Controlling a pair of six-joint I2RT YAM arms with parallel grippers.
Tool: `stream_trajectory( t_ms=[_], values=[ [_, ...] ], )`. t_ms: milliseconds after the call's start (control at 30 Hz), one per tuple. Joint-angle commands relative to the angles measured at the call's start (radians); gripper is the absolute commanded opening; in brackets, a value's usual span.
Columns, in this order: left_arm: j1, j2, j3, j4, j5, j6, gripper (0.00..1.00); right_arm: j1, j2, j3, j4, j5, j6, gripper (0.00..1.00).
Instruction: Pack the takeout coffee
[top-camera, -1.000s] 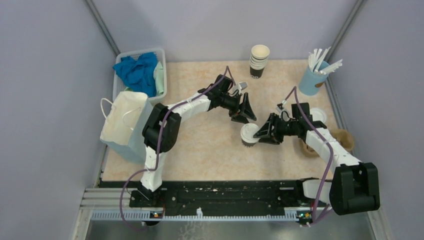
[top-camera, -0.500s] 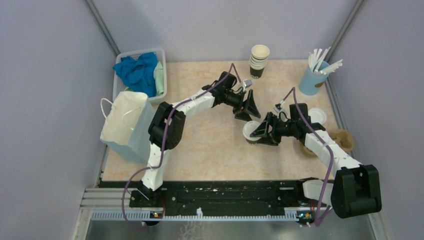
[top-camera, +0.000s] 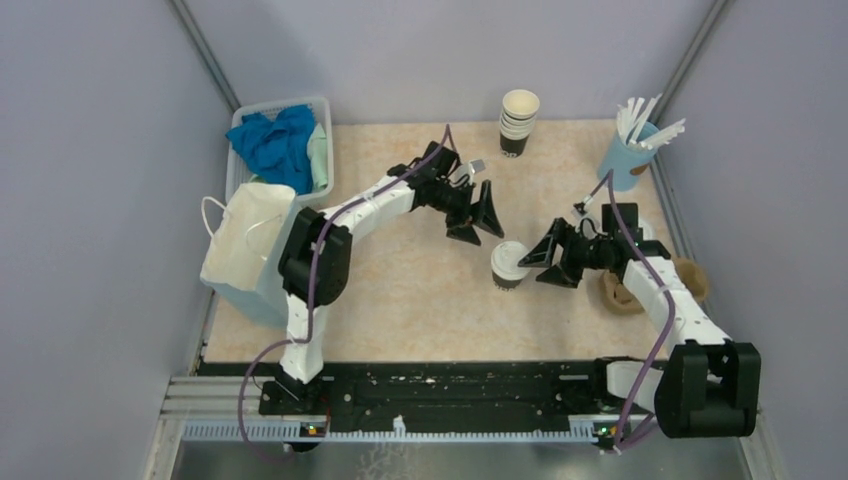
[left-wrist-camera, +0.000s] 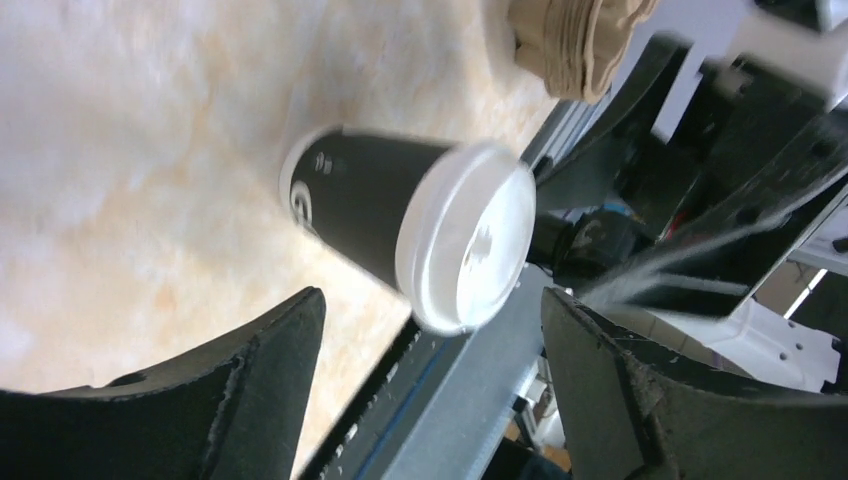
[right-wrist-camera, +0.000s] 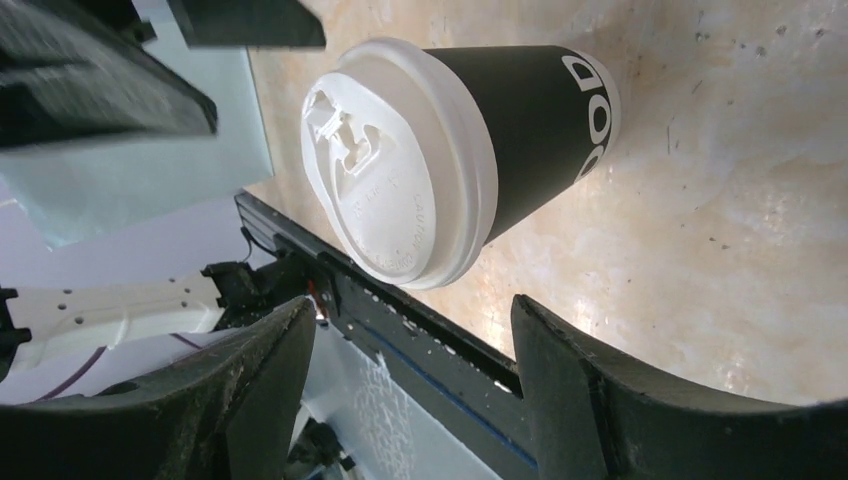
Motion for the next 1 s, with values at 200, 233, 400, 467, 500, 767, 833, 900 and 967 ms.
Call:
stream_trajectory(
  t_ms=[200, 233, 400, 467, 500, 767, 833, 900, 967],
  values=[
    [-0.016, -0.343, -0.412, 0.137, 0.013, -0.156, 0.64, -0.075, 0.225, 0.194, 0.1, -0.088, -0.096, 0.65],
    [-0.024, -0.332, -0.421, 0.145, 0.029, -0.16, 0.63, -0.077, 0.257, 0.202, 0.128, -0.127, -0.095, 0.59],
    [-0.083, -0.277, -0.416, 0.196, 0.08, -0.181, 0.57, -0.083, 0.323, 0.221, 0.199, -0.187, -0.068, 0.52],
    [-0.085, -0.266, -0.433, 0.224, 0.084, -0.197, 0.53, -0.085, 0.332, 0.216, 0.198, -0.186, -0.075, 0.51],
    [-0.085, -0.259, -0.444, 0.235, 0.085, -0.203, 0.51, -0.086, 0.336, 0.21, 0.205, -0.187, -0.074, 0.51],
    [-0.085, -0.193, -0.424, 0.28, 0.111, -0.229, 0.4, -0.085, 0.338, 0.17, 0.247, -0.187, -0.08, 0.45],
    [-0.085, -0.182, -0.424, 0.288, 0.115, -0.234, 0.4, -0.085, 0.34, 0.16, 0.256, -0.186, -0.076, 0.45],
    [-0.086, -0.17, -0.422, 0.291, 0.116, -0.239, 0.41, -0.085, 0.345, 0.159, 0.257, -0.184, -0.08, 0.45],
    [-0.085, -0.162, -0.421, 0.306, 0.119, -0.247, 0.41, -0.085, 0.348, 0.159, 0.255, -0.176, -0.086, 0.45]
  ],
)
